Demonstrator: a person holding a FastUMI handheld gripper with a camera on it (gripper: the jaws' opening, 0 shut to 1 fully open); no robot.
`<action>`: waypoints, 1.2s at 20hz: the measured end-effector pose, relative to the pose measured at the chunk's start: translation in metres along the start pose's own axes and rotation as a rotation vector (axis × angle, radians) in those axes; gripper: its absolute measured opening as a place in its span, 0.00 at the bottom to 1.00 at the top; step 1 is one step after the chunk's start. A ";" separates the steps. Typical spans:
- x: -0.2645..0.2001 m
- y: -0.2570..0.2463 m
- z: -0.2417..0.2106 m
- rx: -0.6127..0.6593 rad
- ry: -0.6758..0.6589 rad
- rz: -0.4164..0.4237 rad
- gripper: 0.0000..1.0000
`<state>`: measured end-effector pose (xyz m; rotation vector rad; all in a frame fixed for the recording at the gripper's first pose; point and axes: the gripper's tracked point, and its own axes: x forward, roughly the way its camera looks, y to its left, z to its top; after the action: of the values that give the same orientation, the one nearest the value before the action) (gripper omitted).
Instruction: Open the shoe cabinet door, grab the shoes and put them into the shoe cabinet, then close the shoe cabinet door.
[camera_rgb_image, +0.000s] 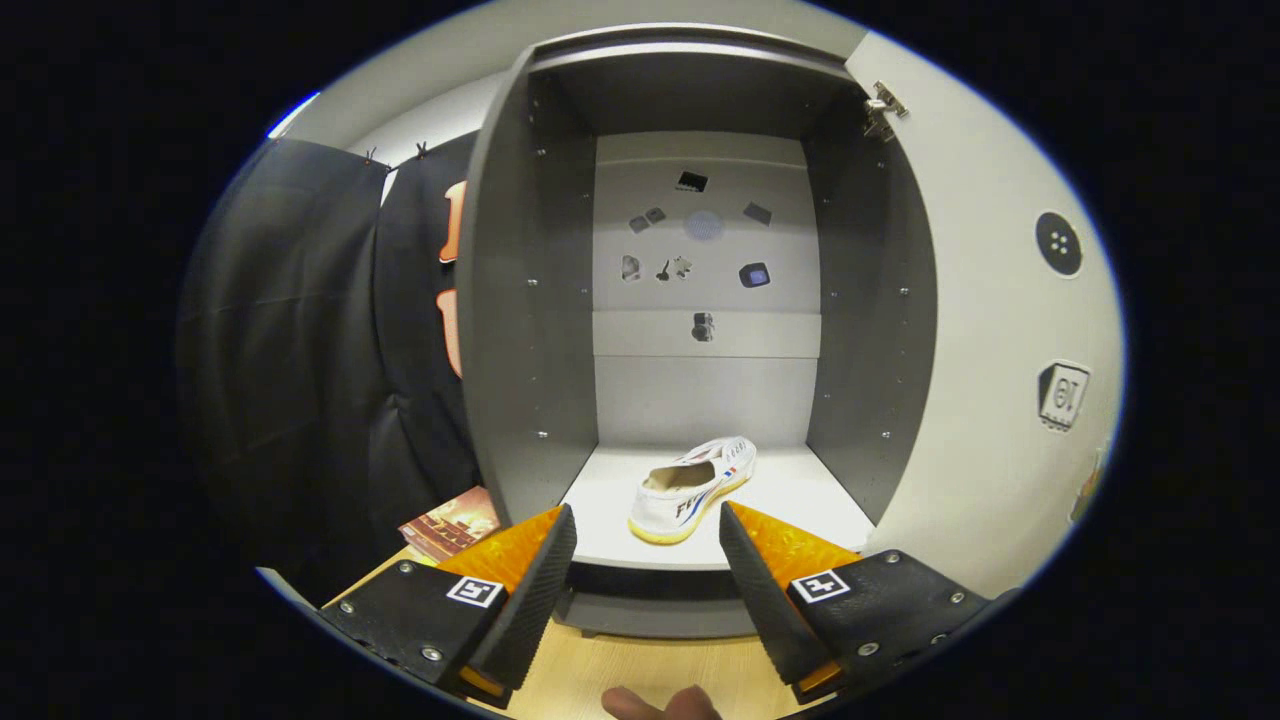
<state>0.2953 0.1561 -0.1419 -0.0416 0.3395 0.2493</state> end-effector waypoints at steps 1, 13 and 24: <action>-0.014 0.004 0.000 0.010 0.002 -0.001 0.90; -0.175 -0.008 0.013 0.039 -0.017 -0.070 0.91; -0.291 -0.126 0.036 0.144 -0.083 -0.122 0.91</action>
<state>0.0732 -0.0316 -0.0110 0.0900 0.2704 0.1053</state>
